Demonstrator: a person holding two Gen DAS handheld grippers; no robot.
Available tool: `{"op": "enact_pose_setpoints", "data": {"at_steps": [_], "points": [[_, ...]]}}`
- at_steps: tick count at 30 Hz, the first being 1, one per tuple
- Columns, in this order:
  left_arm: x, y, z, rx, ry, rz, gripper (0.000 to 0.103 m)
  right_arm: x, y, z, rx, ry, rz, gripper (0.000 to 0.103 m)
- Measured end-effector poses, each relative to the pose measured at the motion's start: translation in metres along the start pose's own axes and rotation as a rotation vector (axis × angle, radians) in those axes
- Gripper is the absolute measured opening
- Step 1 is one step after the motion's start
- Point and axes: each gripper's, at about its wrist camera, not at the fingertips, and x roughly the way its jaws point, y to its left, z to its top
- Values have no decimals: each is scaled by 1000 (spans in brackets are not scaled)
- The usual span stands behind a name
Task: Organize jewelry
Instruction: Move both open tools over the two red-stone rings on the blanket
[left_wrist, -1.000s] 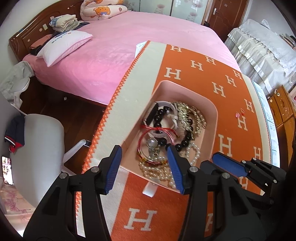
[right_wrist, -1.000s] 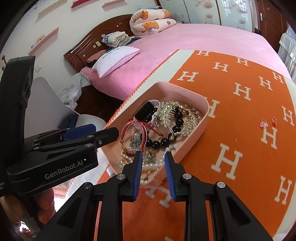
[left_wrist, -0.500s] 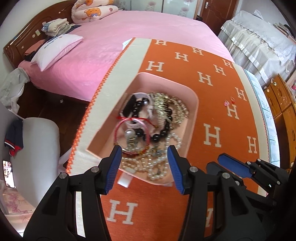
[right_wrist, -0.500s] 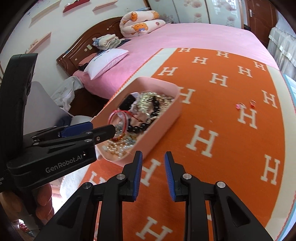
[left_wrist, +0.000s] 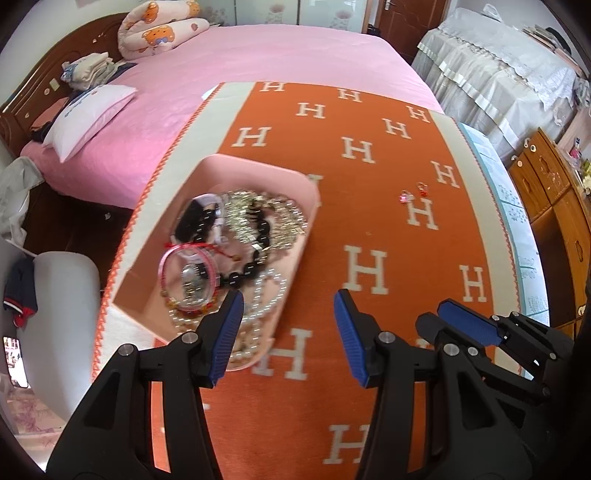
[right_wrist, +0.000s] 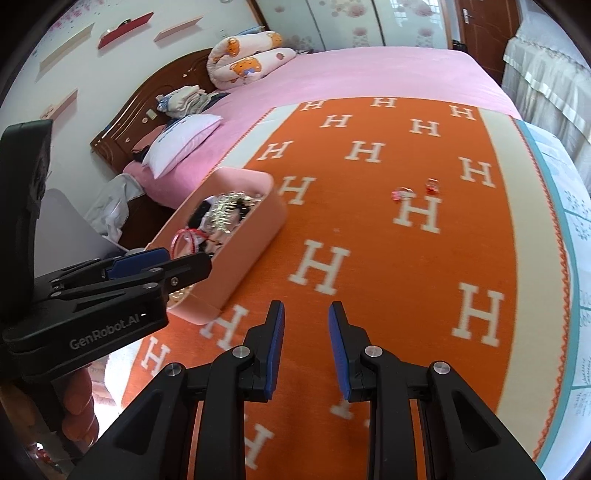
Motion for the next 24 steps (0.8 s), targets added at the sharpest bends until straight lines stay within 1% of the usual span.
{"op": "enact_pose_setpoints", "data": {"at_steps": [5, 12, 16, 19, 21, 24], "points": [[4, -26, 10, 35, -12, -20, 48, -3, -27, 3, 27, -10, -26, 25], [23, -64, 36, 87, -32, -46, 48, 0, -72, 19, 61, -29, -84, 25], [46, -83, 54, 121, -19, -70, 48, 7, -98, 33, 75, -39, -116, 25], [69, -97, 67, 164, -6, -91, 48, 14, -114, 42, 92, -37, -123, 25], [87, -106, 75, 196, 25, -126, 48, 22, -124, 49, 101, -30, -125, 25], [107, -118, 83, 245, 38, -136, 48, 34, -136, 57, 110, -20, -122, 25]]}}
